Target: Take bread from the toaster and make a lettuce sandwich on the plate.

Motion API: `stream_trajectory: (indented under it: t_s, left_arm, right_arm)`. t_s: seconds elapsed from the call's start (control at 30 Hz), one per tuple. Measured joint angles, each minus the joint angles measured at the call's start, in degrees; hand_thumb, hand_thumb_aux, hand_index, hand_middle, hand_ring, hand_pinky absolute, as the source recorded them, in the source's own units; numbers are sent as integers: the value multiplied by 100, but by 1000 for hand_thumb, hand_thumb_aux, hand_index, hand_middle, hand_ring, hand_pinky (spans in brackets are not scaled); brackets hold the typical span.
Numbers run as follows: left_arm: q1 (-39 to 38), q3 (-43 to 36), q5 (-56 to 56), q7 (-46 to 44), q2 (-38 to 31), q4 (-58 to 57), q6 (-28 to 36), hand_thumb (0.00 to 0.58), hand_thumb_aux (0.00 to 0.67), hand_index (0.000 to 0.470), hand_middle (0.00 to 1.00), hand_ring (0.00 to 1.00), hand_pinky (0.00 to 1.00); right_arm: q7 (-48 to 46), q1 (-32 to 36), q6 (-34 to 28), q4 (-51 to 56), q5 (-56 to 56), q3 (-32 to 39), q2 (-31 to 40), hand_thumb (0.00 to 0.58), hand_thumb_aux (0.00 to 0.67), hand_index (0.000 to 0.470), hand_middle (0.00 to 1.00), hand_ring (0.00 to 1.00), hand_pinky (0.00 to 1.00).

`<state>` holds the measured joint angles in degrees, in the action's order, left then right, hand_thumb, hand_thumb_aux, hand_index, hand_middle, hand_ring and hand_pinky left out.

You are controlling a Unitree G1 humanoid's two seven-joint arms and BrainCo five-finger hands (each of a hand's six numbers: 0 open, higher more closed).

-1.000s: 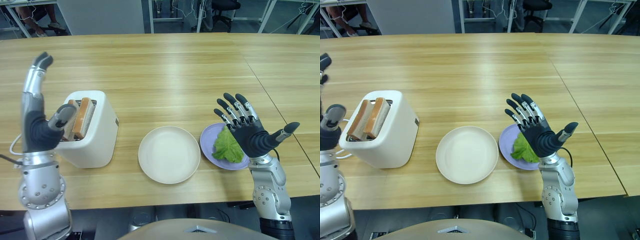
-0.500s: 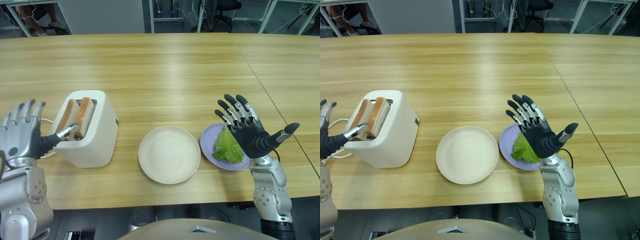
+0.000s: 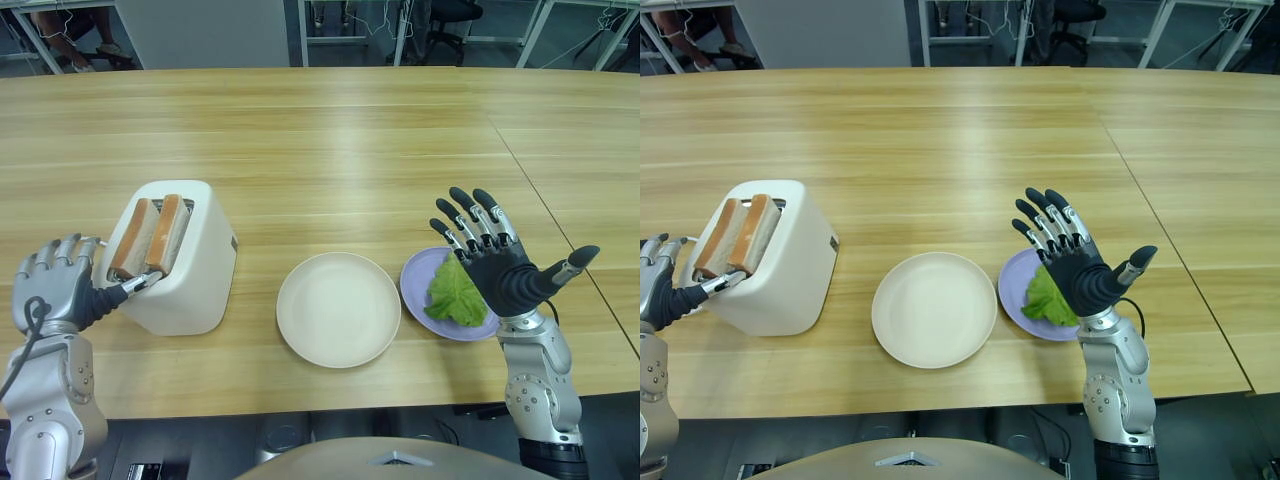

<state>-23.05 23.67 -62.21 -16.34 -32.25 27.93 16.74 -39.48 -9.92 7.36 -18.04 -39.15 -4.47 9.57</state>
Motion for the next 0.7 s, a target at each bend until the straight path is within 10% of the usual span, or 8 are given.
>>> stream_trajectory:
  t_s: [0.2,0.33,0.4,0.7]
  left_arm:
    - [66,-11,25,116,-36,-51,10,413,310,213,0,0,0]
    - [235,-119,61,227,-77,-140,-34,493,410,281,0,0,0]
    - [313,-239,87,287,-85,-224,-85,576,615,422,0,0,0]
    - [585,-410,1008,697,403,-320,-316,580,670,460,0,0,0]
  right_arm:
    - [2,-55,0,-54,0,2,0,0,0,0,0,0,0]
    - [10,-67,1,-121,0,3,0,0,0,0,0,0,0]
    - [17,-102,1,-125,0,2,0,0,0,0,0,0,0]
    - [23,-120,2,-127,3,2,5,0,0,0,0,0,0]
